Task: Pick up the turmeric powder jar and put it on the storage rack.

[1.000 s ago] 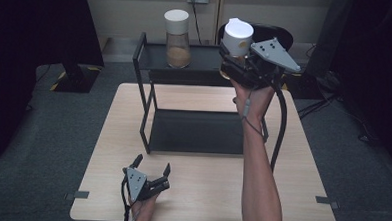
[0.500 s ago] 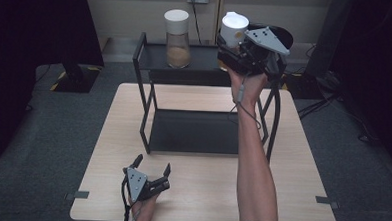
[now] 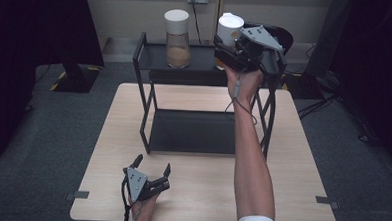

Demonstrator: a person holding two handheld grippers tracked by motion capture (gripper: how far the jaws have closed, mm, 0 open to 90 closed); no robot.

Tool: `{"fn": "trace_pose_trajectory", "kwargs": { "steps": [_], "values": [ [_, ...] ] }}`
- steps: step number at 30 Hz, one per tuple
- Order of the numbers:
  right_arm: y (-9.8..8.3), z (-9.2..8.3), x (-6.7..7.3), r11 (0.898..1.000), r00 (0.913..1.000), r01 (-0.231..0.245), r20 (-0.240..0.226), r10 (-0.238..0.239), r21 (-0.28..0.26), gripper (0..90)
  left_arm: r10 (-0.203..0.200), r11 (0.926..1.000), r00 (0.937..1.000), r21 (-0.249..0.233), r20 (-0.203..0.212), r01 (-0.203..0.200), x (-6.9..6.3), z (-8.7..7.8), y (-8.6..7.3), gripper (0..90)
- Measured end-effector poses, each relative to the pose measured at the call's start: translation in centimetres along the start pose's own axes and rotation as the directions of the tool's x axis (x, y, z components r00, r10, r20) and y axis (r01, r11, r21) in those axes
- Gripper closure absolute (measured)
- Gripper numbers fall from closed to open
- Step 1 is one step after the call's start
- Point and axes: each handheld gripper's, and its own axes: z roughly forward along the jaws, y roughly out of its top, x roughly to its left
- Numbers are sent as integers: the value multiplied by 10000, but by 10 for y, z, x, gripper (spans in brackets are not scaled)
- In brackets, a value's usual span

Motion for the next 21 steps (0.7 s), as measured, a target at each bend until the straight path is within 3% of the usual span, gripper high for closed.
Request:
{"fn": "trace_pose_trajectory", "kwargs": {
  "steps": [21],
  "values": [
    [0,3,5,9997,9996,225,172,-226,34,292,-46,10000,10000,11,-38,46,-1,0,0,24]
  ]
}}
